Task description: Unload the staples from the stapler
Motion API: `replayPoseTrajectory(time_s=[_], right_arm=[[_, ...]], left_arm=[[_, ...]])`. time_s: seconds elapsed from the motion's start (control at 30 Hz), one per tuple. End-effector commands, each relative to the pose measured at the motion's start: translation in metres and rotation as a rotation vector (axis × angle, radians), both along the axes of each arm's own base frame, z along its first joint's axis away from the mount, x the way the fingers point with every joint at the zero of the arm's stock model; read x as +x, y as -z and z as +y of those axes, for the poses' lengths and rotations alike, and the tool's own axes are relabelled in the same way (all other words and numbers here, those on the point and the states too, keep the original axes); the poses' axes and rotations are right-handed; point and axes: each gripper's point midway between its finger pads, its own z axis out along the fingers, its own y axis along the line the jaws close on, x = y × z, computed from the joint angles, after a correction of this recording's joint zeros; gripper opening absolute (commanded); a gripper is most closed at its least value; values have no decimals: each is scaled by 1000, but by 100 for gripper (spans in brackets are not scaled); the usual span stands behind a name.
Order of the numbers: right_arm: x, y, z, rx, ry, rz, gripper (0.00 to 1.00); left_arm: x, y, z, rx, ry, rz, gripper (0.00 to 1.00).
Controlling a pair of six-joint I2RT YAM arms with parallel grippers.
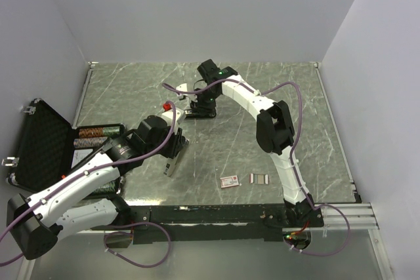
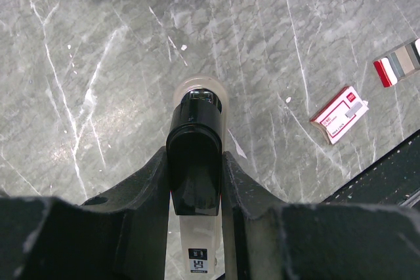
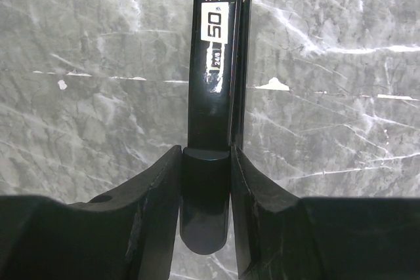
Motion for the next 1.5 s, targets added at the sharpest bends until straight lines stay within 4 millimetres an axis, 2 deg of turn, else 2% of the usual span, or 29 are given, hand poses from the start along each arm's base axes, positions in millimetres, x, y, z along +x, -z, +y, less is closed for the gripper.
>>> replayPoseTrajectory(time_s=[0.0,0.6,0.77,0.83,0.87,0.9,1.03,1.17,1.27,1.37,1.43,1.47], right_arm=[[8,-7,15,67,-20,-31,31],[19,8,18,70,27,-33,48],[31,-1,25,100,45,-73,53],[38,-14,31,137,61,-110,73],[44,-27,34,166,66,-146,84],[44,-36,37,185,63,-155,100],[43,-83,45,277,53,-210,100],[28,-121,44,322,54,-260,100],[16,-144,33,338,95,-302,100],[10,-158,15,381,276,-298,100],[-5,-173,5,433,394,-234,100],[-16,-189,-1,480,430,-223,100]], left_arm=[[9,-24,-13,-75,23,-73,1],[9,-20,-15,-66,25,-61,1],[10,-19,-13,-61,12,-64,1],[10,-19,-12,-59,8,-66,1],[10,-20,-12,-60,8,-71,1],[11,-21,-12,-62,7,-74,1],[11,-21,-11,-63,4,-77,1],[10,-22,-11,-64,4,-80,1],[9,-24,-13,-73,18,-88,1],[8,-22,-20,-74,49,-82,1],[8,-21,-24,-71,67,-85,1],[8,-19,-26,-66,74,-82,1]])
